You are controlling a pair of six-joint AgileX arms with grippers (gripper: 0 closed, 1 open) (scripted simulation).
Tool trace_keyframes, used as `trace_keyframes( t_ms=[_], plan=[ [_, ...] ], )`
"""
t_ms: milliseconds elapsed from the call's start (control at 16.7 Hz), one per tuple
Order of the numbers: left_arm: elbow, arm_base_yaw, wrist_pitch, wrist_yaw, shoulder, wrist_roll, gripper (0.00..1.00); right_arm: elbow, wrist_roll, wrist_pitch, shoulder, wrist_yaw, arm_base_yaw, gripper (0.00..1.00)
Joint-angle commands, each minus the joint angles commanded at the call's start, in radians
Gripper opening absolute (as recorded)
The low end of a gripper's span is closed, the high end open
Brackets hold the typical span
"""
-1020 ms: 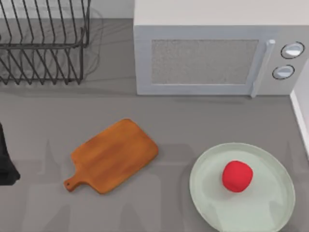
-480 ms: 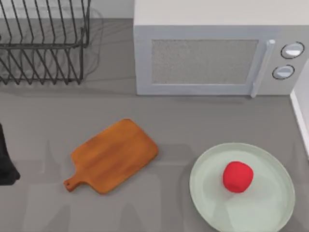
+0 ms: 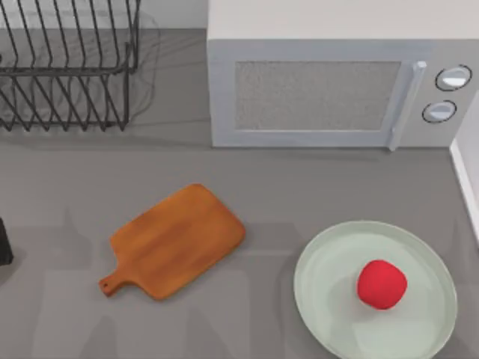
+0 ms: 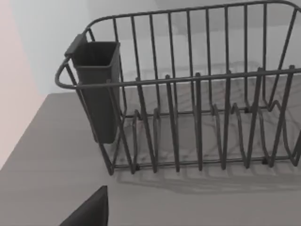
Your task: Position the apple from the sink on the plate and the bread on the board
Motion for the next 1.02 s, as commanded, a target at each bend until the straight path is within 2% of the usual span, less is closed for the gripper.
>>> trace_keyframes(
  t_ms=[1020],
  plan=[
    [0.774,0.104,-0.71,0.014,1.252,0.385,1.0,0.0,0.0,0.0,0.0,0.0,0.0,1.0]
  ],
)
